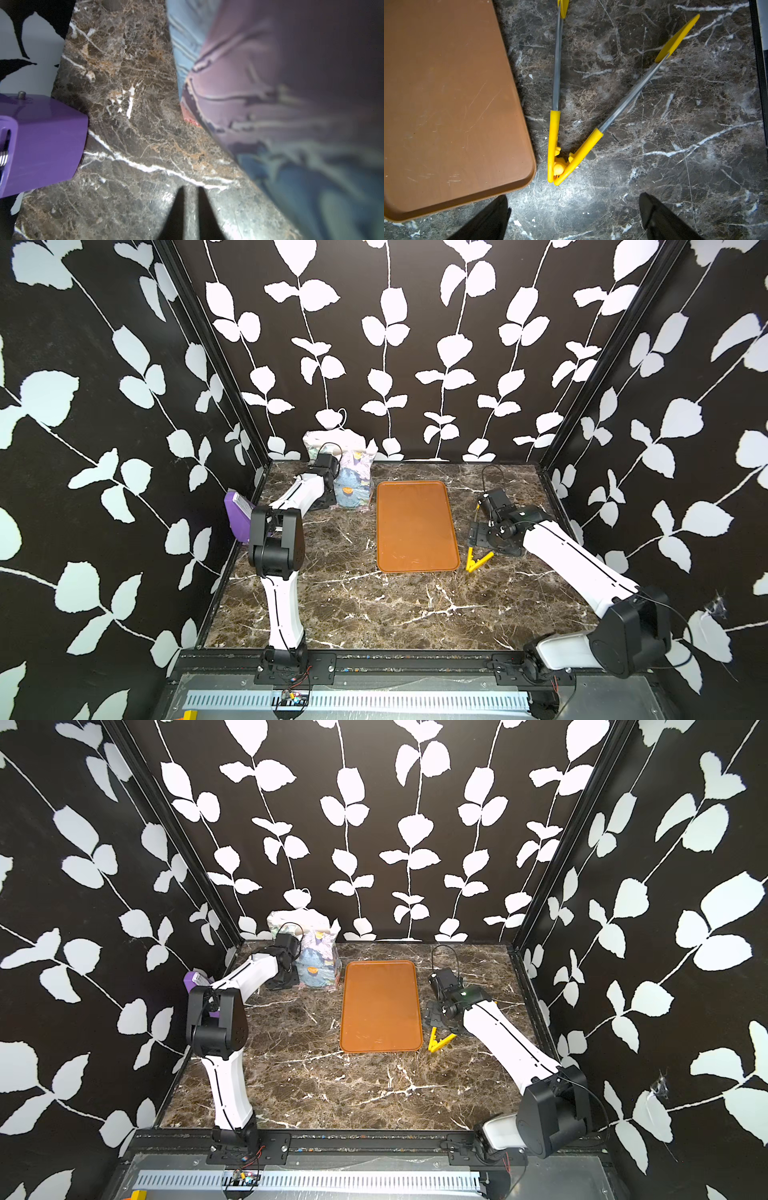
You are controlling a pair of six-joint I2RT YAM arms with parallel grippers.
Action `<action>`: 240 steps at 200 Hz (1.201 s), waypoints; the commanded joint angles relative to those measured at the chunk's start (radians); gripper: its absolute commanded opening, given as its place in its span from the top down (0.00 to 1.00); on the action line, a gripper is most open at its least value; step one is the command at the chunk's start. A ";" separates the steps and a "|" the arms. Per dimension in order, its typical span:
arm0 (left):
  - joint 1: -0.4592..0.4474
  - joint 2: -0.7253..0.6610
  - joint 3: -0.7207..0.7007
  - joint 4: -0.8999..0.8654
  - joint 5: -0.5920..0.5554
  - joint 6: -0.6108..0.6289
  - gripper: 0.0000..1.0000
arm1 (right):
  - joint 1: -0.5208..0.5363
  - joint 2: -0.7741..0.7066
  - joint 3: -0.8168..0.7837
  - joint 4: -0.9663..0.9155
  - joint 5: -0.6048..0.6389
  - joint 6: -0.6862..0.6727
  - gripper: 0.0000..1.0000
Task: Pack bread into a paper bag
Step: Move the paper bag to the center of the board, then reset both arms
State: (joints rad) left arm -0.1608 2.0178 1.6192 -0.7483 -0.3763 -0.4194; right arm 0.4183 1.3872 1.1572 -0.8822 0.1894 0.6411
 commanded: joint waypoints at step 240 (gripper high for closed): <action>0.039 -0.582 -1.286 1.662 0.213 0.581 0.01 | -0.270 -0.051 -0.822 1.673 0.086 -0.727 0.01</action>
State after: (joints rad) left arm -0.1455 1.3689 0.3603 0.6868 -0.2035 0.1616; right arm 0.1955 1.2770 0.3157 0.5297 0.3683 -0.0498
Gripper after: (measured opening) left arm 0.991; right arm 0.989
